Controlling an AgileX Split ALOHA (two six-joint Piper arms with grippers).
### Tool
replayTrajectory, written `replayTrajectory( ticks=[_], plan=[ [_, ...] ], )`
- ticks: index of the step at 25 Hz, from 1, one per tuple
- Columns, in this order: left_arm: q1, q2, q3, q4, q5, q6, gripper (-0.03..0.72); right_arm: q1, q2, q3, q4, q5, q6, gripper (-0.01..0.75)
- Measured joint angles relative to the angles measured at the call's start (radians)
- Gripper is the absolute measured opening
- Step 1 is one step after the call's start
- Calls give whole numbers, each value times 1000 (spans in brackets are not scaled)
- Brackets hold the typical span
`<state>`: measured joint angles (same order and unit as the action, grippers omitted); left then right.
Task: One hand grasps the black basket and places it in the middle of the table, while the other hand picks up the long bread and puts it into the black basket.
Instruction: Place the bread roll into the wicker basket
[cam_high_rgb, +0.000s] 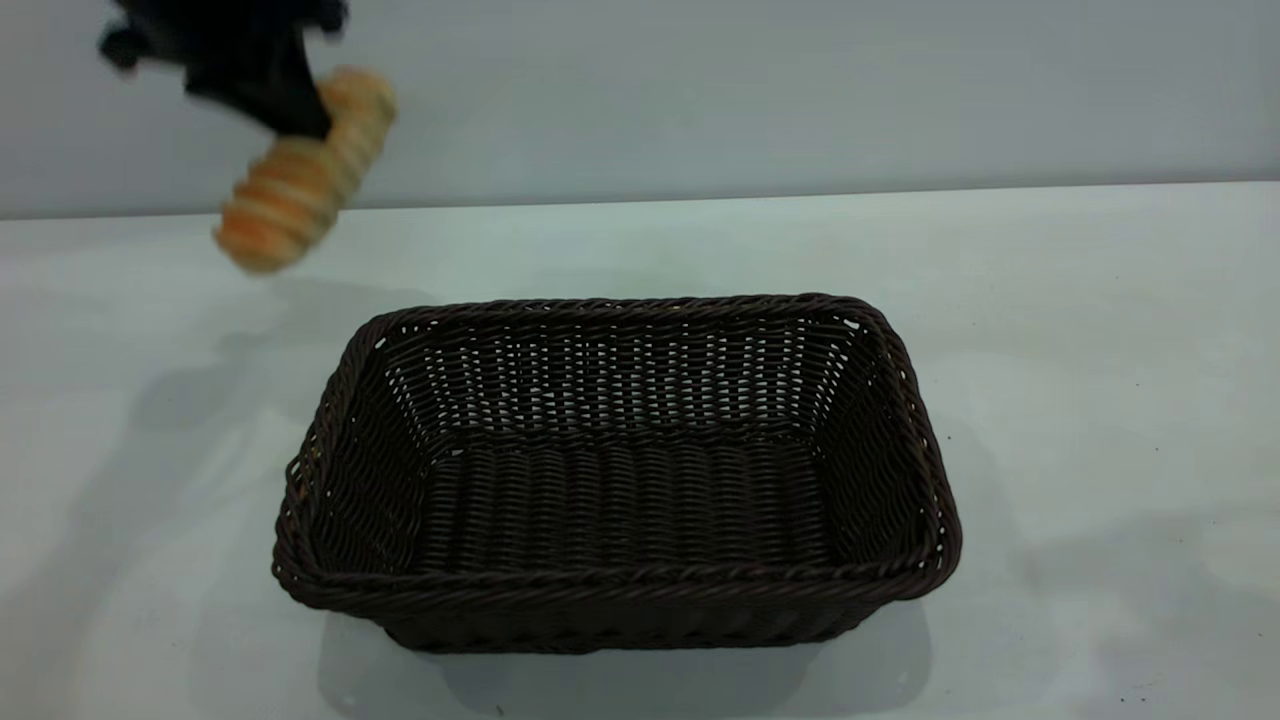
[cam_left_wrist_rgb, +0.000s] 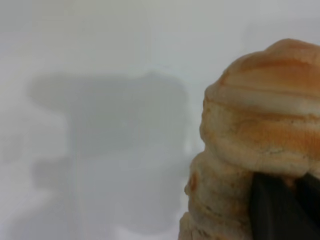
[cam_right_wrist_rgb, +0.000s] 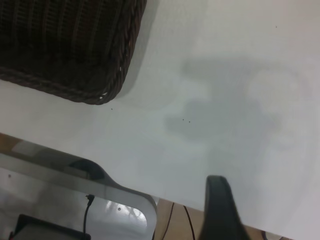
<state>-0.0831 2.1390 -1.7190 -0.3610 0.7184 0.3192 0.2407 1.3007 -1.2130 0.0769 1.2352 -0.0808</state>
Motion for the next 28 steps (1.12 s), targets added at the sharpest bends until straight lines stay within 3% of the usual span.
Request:
replayTrajectory(
  ticks=[7, 13, 17, 20, 24, 28],
  plan=[
    [-146, -19, -3, -125, 265, 232, 47, 0, 0, 0, 0, 0, 0, 512],
    [-309, 28, 5, -144, 299, 259, 47, 0, 0, 0, 0, 0, 0, 512],
    [-362, 75, 5, -144, 288, 259, 62, 0, 0, 0, 0, 0, 0, 512],
    [-370, 89, 5, -144, 277, 259, 128, 0, 0, 0, 0, 0, 0, 512],
    [-370, 89, -14, -135, 273, 239, 298, 0, 0, 0, 0, 0, 0, 512],
    [-368, 55, -107, -24, 321, 188, 412, 0, 0, 0, 0, 0, 0, 512]
  ],
)
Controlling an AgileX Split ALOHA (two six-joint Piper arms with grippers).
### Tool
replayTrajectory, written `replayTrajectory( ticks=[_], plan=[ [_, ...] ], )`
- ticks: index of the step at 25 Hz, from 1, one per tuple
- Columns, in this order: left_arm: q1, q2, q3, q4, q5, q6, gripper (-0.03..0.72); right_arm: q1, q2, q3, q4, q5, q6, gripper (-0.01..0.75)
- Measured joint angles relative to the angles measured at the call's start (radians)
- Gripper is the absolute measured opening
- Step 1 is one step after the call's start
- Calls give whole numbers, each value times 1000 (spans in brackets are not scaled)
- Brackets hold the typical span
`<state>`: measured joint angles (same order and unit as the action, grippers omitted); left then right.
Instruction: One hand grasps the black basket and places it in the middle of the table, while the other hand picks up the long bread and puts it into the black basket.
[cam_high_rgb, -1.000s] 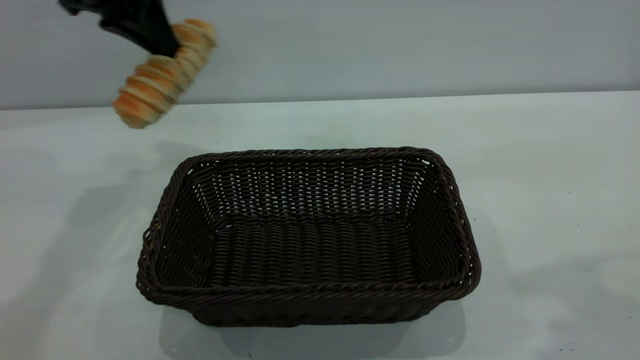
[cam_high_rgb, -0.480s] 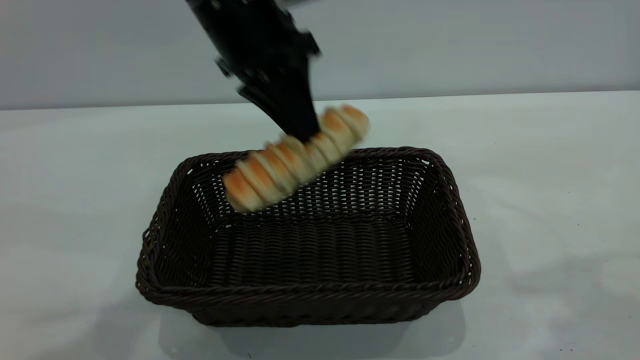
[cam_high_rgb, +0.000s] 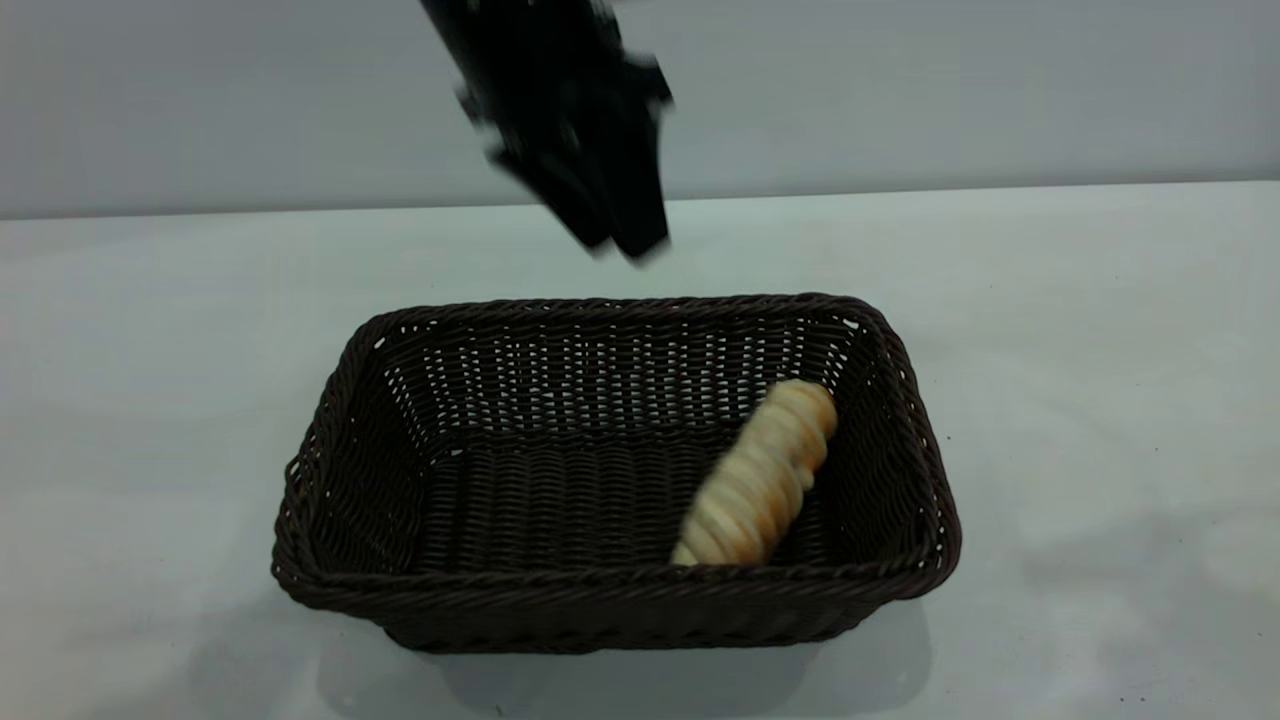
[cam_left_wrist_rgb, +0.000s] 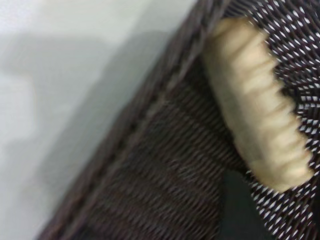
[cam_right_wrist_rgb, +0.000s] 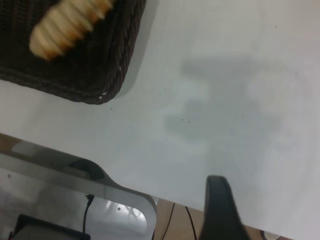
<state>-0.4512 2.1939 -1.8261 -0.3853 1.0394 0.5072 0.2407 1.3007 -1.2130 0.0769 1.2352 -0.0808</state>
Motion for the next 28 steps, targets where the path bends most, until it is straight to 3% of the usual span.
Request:
replayTrajectory(
  ticks=[4, 8, 15, 18, 28],
  plan=[
    [11, -98, -107, 219, 117, -115, 425, 0, 0, 0, 0, 0, 0, 512],
    [12, -220, -120, 405, 127, -269, 418, 0, -3, 0, 0, 0, 0, 512],
    [12, -474, -58, 486, 127, -362, 414, 0, -91, 6, 0, 1, -5, 512],
    [12, -618, 44, 486, 127, -364, 414, 0, -177, 44, 0, 2, -5, 512],
    [12, -1153, 605, 487, 127, -412, 413, 0, -591, 280, 0, 5, -28, 512]
  ],
)
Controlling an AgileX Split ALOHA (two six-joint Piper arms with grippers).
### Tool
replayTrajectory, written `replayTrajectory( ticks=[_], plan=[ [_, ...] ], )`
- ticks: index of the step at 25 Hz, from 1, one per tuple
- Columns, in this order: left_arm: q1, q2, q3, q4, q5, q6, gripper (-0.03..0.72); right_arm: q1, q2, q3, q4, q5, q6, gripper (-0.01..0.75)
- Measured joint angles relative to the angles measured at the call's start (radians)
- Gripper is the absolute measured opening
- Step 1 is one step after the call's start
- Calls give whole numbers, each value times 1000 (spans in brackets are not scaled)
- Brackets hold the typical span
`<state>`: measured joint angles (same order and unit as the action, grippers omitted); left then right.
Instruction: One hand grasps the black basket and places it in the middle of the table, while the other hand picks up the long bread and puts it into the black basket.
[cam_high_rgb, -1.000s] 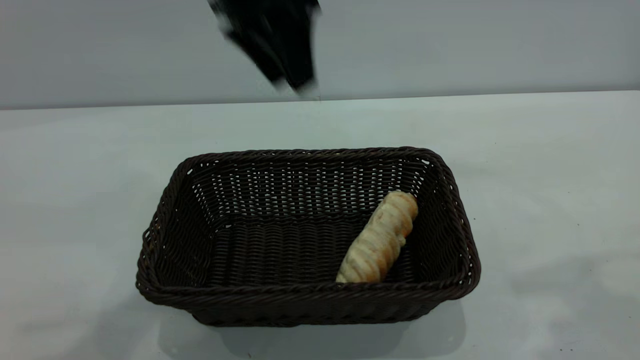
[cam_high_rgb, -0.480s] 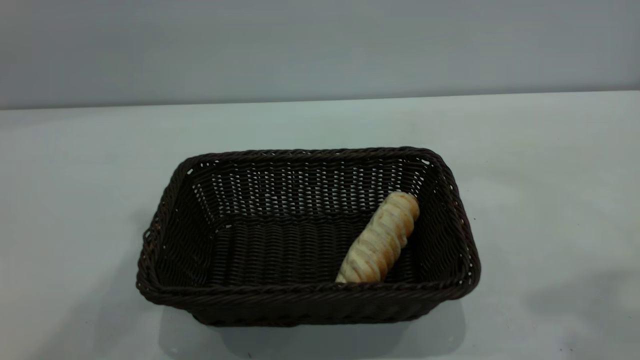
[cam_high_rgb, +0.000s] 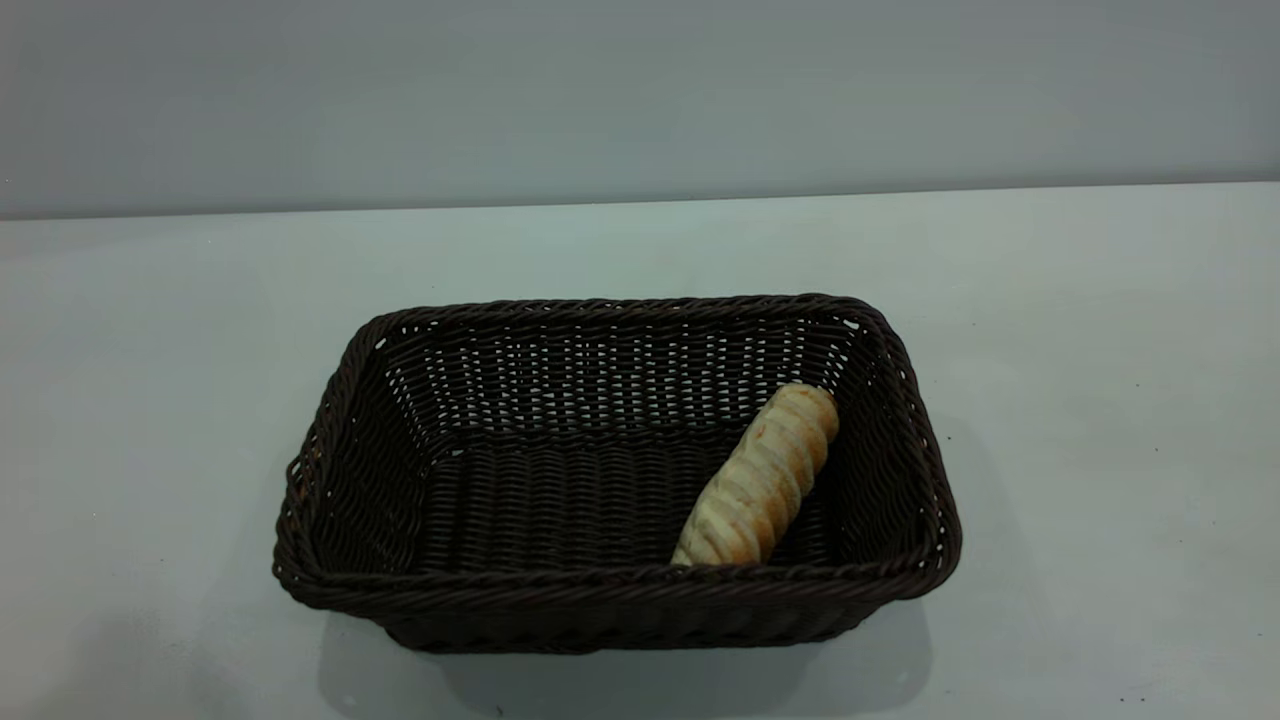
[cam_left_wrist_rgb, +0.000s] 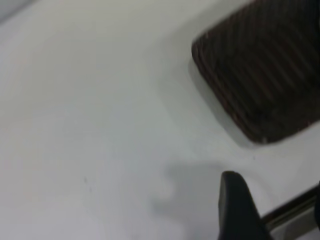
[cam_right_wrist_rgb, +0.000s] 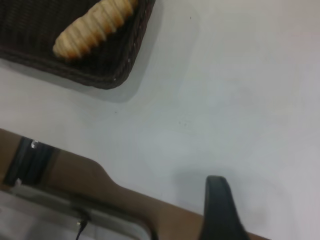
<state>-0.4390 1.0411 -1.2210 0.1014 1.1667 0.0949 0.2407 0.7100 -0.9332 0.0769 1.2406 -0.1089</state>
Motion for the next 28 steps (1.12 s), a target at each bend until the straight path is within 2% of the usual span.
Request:
replayTrajectory(
  ticks=[8, 14, 18, 28],
  plan=[
    [0, -362, 355, 0, -5, -36, 412, 0, -322, 183, 0, -5, -22, 512],
    [0, -593, 549, 0, -11, -44, 412, 0, -496, 356, 0, -74, -25, 512],
    [0, -722, 623, 0, -24, -57, 411, 0, -561, 448, -1, -99, -25, 512],
    [0, -920, 689, 0, -25, -80, 410, 0, -582, 459, -6, -101, -26, 512]
  ],
)
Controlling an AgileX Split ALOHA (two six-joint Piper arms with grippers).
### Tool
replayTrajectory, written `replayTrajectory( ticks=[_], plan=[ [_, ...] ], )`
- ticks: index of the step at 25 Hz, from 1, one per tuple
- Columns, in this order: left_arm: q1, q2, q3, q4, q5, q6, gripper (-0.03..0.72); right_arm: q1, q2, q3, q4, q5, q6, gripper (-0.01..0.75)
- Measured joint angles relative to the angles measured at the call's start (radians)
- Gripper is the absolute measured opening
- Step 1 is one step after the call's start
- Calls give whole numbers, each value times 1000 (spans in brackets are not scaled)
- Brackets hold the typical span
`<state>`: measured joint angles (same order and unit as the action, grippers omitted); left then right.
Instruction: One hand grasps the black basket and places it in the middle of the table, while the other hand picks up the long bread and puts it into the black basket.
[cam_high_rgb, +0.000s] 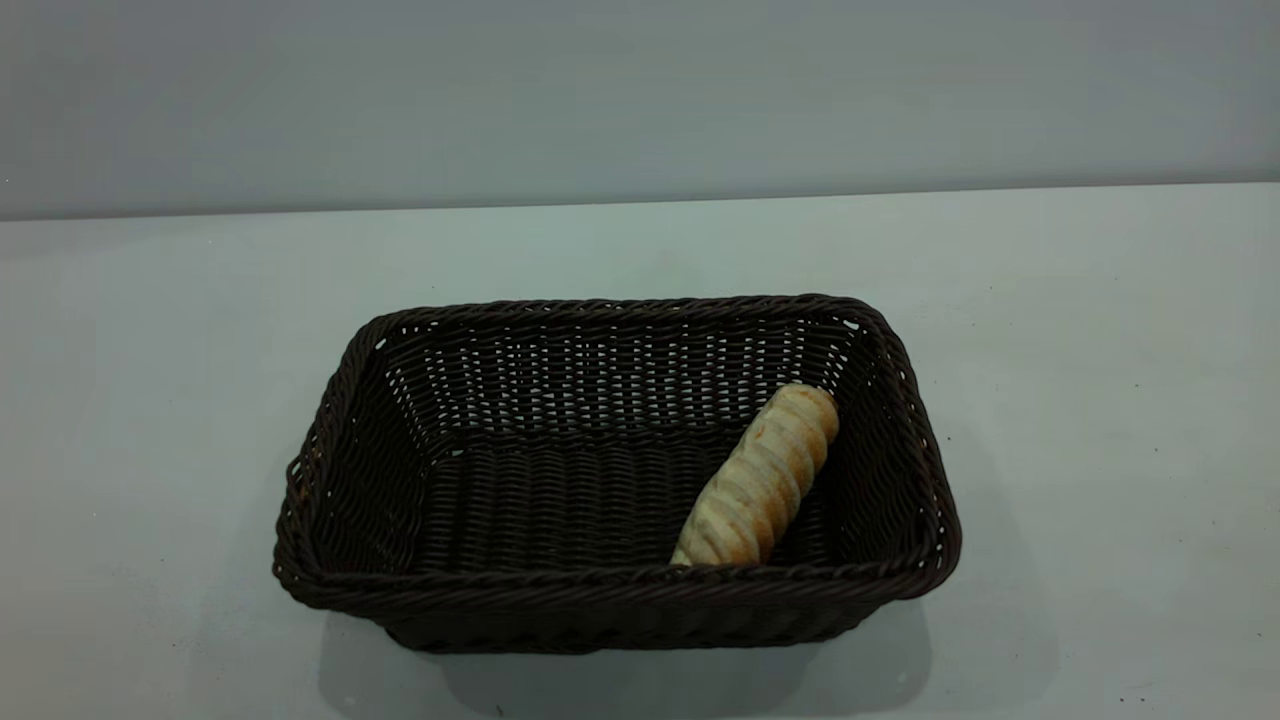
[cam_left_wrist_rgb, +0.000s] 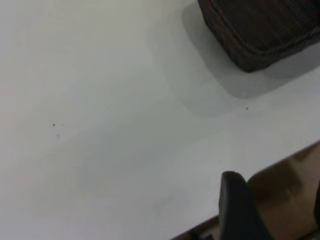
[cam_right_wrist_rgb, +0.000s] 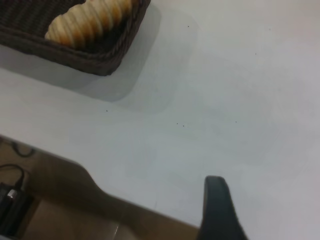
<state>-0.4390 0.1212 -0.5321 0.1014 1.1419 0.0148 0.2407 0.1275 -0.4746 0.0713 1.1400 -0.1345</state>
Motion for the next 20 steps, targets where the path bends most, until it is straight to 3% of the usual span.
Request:
replayTrajectory(
  ticks=[20],
  plan=[
    [0, -9, 46, -59, -8, -51, 410, 0, 0, 1, 5, 0, 0, 512]
  ],
)
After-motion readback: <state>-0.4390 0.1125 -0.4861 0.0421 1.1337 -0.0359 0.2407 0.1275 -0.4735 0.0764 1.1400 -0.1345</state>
